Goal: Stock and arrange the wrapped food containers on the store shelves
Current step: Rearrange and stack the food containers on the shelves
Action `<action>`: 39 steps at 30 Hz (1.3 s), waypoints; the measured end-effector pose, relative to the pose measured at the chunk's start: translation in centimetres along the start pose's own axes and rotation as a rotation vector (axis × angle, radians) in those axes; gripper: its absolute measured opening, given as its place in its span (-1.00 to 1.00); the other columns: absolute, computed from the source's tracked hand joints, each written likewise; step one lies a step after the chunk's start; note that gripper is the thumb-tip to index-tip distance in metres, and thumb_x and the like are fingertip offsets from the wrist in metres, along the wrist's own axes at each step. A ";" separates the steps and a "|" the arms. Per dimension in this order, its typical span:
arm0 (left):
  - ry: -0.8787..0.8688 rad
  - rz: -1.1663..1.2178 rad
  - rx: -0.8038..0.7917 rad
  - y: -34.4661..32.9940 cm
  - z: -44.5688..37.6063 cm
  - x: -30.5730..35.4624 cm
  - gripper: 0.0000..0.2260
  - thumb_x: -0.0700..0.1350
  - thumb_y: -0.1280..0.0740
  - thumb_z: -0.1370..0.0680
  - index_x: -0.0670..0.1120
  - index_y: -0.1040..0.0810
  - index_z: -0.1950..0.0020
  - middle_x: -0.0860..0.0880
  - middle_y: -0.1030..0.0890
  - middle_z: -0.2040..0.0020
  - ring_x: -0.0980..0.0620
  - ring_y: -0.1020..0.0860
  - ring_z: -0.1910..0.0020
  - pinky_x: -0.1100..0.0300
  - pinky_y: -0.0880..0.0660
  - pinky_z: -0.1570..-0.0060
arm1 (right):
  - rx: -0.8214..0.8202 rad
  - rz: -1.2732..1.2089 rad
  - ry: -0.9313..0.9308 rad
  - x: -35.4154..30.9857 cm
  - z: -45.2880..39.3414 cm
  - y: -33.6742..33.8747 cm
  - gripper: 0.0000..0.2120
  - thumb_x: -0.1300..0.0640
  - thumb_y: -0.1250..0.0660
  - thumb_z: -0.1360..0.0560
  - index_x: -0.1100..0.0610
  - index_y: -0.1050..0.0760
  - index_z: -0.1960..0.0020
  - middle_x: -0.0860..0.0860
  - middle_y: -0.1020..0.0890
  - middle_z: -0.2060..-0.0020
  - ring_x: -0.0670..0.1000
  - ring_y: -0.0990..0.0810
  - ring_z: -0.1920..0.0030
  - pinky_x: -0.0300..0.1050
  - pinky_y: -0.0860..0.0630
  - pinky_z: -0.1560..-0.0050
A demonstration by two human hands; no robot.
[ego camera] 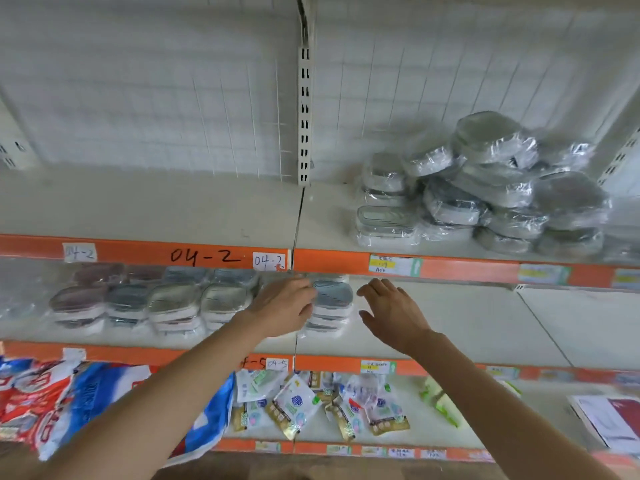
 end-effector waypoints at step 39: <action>0.321 0.174 -0.146 7.5 -19.1 -14.3 -0.55 0.07 -0.44 -0.43 -0.11 -0.45 -0.21 -0.09 -0.49 -0.15 -0.05 -0.46 -0.09 0.16 -0.42 -0.04 | 0.393 -0.229 -0.087 8.6 -18.0 13.1 -0.51 0.07 -0.46 -0.36 0.19 -0.45 -0.23 0.18 -0.32 -0.26 0.21 -0.41 -0.16 0.04 -0.42 -0.16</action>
Point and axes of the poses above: each hand's wrist, its own z-axis away from the middle knuckle, its own y-axis out of the back of the hand, x = y × z, the point moved 2 cm from there along -z, towards the middle knuckle
